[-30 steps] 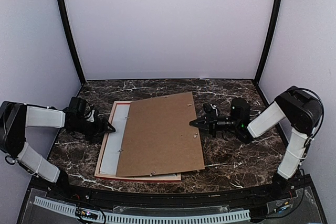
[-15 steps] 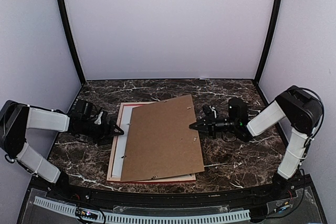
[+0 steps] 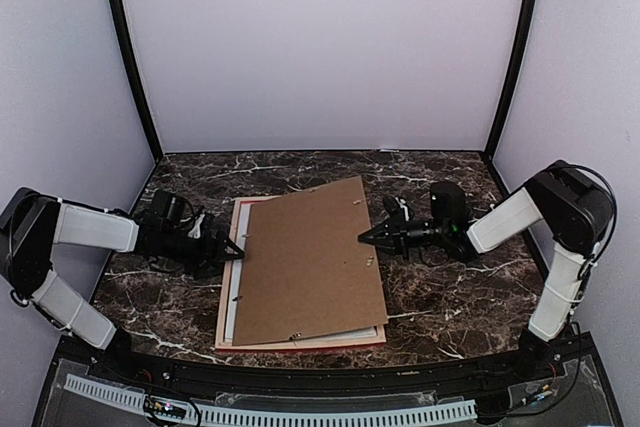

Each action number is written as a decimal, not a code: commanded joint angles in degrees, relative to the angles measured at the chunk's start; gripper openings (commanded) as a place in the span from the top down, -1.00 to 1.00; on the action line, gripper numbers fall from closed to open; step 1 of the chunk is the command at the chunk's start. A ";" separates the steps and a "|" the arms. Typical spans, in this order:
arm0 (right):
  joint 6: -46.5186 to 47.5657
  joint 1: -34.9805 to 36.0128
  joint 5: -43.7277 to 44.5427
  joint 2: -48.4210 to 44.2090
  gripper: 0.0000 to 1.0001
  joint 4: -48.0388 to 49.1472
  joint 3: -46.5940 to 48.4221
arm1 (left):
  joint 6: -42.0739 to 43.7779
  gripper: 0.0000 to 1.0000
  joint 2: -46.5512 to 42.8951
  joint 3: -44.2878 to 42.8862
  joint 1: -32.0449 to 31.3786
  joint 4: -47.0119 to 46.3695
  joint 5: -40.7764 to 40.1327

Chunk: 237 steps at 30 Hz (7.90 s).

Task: Put the photo into the frame
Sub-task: Place the backboard on the frame body, then pick up the backboard from the frame body.

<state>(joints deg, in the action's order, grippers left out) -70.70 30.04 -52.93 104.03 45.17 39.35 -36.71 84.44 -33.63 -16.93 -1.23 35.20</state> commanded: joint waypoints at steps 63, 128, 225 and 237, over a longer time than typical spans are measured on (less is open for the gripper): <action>2.96 2.88 7.55 8.60 1.00 2.76 6.27 | -1.32 -0.68 0.11 -0.09 -0.81 -2.24 1.59; 33.56 9.86 30.45 4.17 -0.76 -54.32 29.41 | 0.43 -0.68 2.64 -4.80 -6.10 3.49 -5.74; 39.65 15.07 39.56 9.58 -0.61 -64.50 35.72 | 0.24 -0.68 5.22 -5.24 -6.54 2.09 -4.92; 43.04 16.20 31.54 11.26 -0.58 -61.46 35.50 | 1.39 -0.68 6.78 -6.56 -8.62 2.01 -5.38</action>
<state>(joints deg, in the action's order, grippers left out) -29.02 42.57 -8.45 111.46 -22.22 75.85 -36.64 88.55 -39.33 -23.11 2.50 28.99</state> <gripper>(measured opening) 0.790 0.840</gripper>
